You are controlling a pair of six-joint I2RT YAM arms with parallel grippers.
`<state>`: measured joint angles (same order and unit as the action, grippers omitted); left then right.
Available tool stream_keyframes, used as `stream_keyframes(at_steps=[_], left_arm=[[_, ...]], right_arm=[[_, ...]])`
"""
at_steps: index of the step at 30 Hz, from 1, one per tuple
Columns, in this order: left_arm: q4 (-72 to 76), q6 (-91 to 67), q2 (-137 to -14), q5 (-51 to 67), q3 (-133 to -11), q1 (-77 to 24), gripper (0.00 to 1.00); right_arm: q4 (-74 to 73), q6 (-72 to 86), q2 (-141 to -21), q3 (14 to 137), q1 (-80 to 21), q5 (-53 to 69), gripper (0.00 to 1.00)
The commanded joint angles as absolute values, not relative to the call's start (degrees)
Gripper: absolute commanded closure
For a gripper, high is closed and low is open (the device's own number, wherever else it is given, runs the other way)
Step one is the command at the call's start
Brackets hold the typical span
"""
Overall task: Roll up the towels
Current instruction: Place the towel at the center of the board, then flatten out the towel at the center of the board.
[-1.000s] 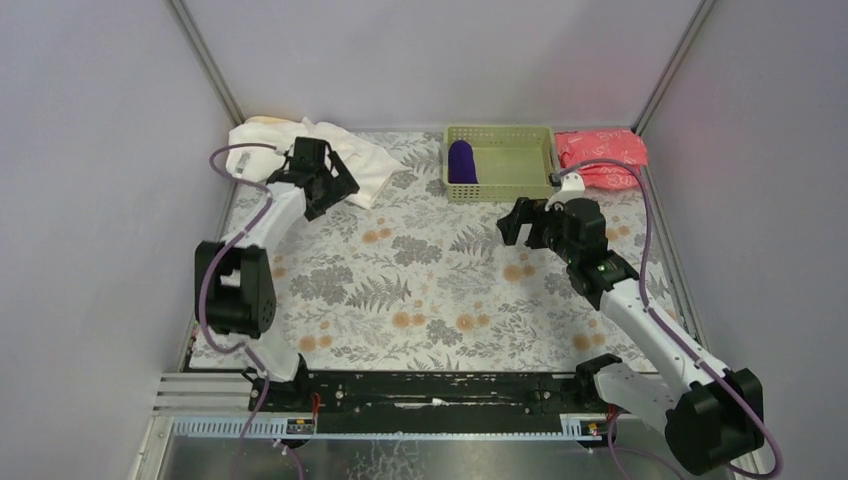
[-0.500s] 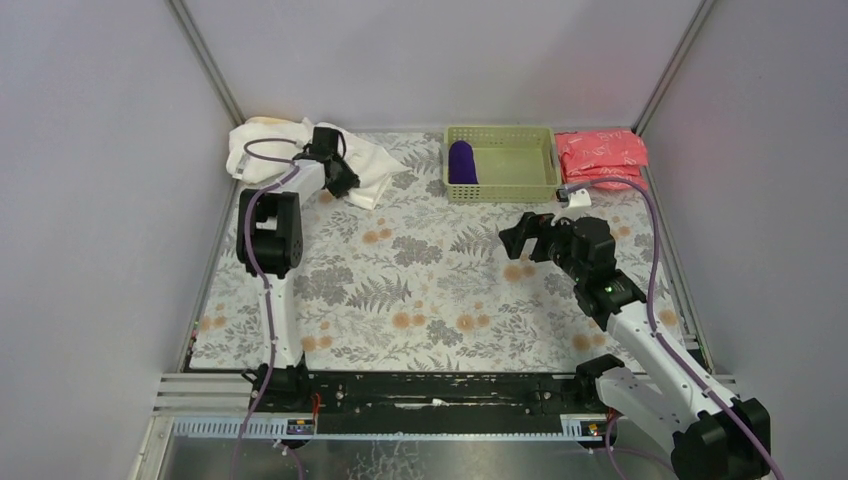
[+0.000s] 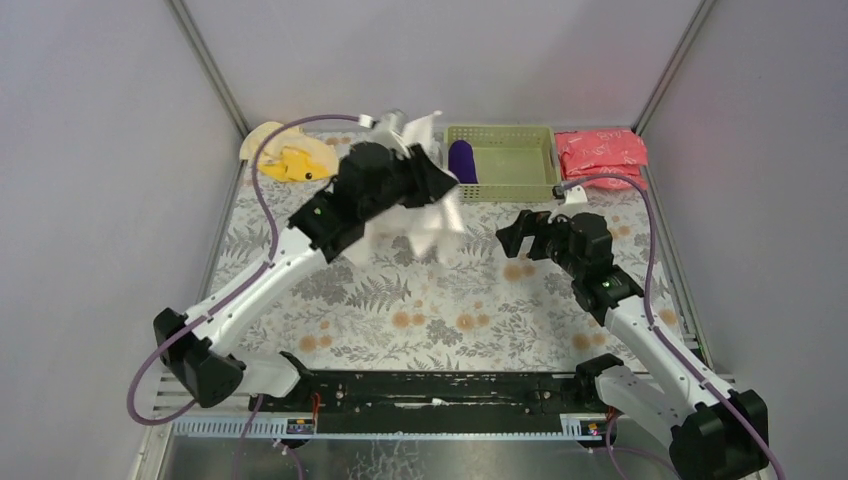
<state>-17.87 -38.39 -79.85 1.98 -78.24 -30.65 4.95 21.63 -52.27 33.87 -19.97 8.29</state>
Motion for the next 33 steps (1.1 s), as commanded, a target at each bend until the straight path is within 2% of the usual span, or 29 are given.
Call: stream_keyframes(at_steps=[1,4,8,12,14,18,21,29,31,33], left_arm=[[-17.18,-38.77,-79.9,0.12,-75.78,-41.9,0.58],[-18.48,-39.21,-77.0,-1.36,-72.79,-43.06,0.4],[-20.42,-39.48,-70.13,-4.12,-66.68,-43.11,0.3],[-24.11,-39.65,-65.56,-7.9,-58.14,-43.06,0.26],[-24.3,-40.87,-65.58,-5.33,-53.84,-43.1,0.25],[-16.65,-43.28,-68.7,1.8,-46.32,-45.99,0.24],[-12.66,-42.78,-74.98,4.52,-45.93,-49.21,0.24],[-11.3,-38.83,-96.16,8.35,-54.68,-55.79,0.25],[-10.75,-38.68,-99.05,8.66,-55.56,-56.22,0.34],[-11.21,-38.64,-101.02,7.55,-55.97,-55.98,0.57]], right_arm=[[4.29,21.4,-50.4,38.37,-19.72,7.58,0.0],[0.46,21.03,-49.51,39.87,-19.77,7.29,0.0],[-6.01,20.37,-48.98,41.99,-19.69,7.04,0.0],[-14.84,19.57,-49.84,45.42,-19.77,5.25,0.0],[-19.15,19.6,-51.05,46.84,-19.72,4.02,0.01],[-21.02,21.18,-53.05,44.97,-19.77,3.71,0.02],[-19.66,21.97,-54.51,42.47,-19.76,4.22,0.03],[-16.1,24.55,-62.18,39.4,-19.75,12.28,0.07],[-15.27,25.01,-64.83,38.75,-19.74,12.69,0.09],[-13.4,25.37,-67.31,38.12,-19.76,12.85,0.12]])
